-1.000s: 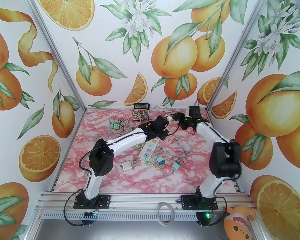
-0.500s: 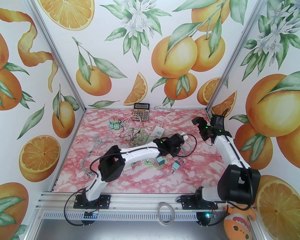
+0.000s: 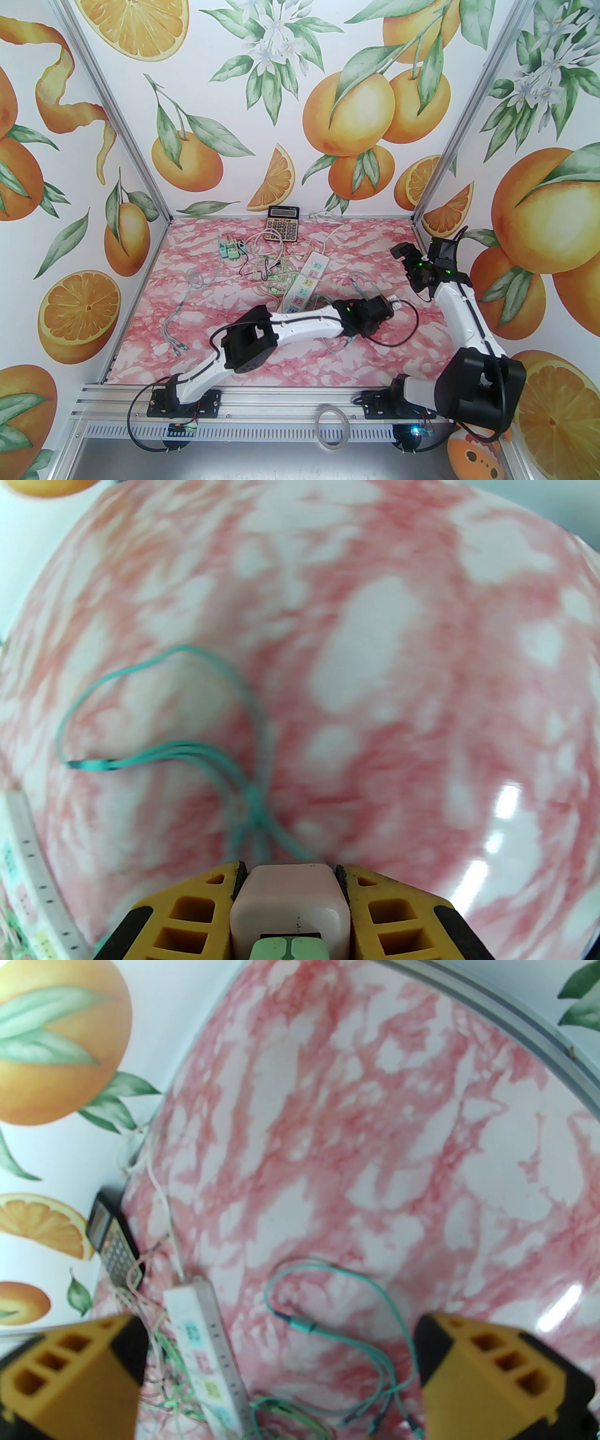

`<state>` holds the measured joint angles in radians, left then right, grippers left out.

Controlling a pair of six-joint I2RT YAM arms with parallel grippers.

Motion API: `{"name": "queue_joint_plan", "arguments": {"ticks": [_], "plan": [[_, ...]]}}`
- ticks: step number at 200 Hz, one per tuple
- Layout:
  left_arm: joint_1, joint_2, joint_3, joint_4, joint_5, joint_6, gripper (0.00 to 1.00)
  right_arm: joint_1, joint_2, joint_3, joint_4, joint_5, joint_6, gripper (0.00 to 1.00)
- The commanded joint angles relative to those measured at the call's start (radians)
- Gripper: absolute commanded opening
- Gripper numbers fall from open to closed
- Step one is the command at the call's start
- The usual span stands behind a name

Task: Pull the plug off the socket

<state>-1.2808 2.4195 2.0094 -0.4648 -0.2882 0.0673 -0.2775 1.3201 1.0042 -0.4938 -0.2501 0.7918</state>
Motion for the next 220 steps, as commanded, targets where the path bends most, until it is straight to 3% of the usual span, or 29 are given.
{"name": "queue_joint_plan", "arguments": {"ticks": [1,56,113,118,178,220], "plan": [[-0.006,0.034,0.062,-0.019,0.001,0.032,0.35,-0.004,-0.029,-0.019,-0.009,0.003,-0.015,1.0],[-0.01,-0.01,0.054,-0.043,0.035,0.01,0.77,-0.003,-0.026,-0.024,-0.01,-0.039,-0.027,1.0],[0.016,-0.169,-0.015,-0.039,0.066,-0.066,0.94,0.034,-0.015,-0.02,-0.003,-0.09,-0.041,1.0],[0.022,-0.187,-0.032,-0.035,0.07,-0.077,1.0,0.043,-0.012,-0.017,-0.006,-0.089,-0.044,1.0],[0.13,-0.404,-0.217,-0.018,0.028,-0.176,1.0,0.159,0.046,0.014,0.013,-0.077,-0.049,1.0],[0.27,-0.538,-0.344,-0.015,0.012,-0.242,1.0,0.274,0.111,0.062,0.029,-0.061,-0.048,1.0]]}}
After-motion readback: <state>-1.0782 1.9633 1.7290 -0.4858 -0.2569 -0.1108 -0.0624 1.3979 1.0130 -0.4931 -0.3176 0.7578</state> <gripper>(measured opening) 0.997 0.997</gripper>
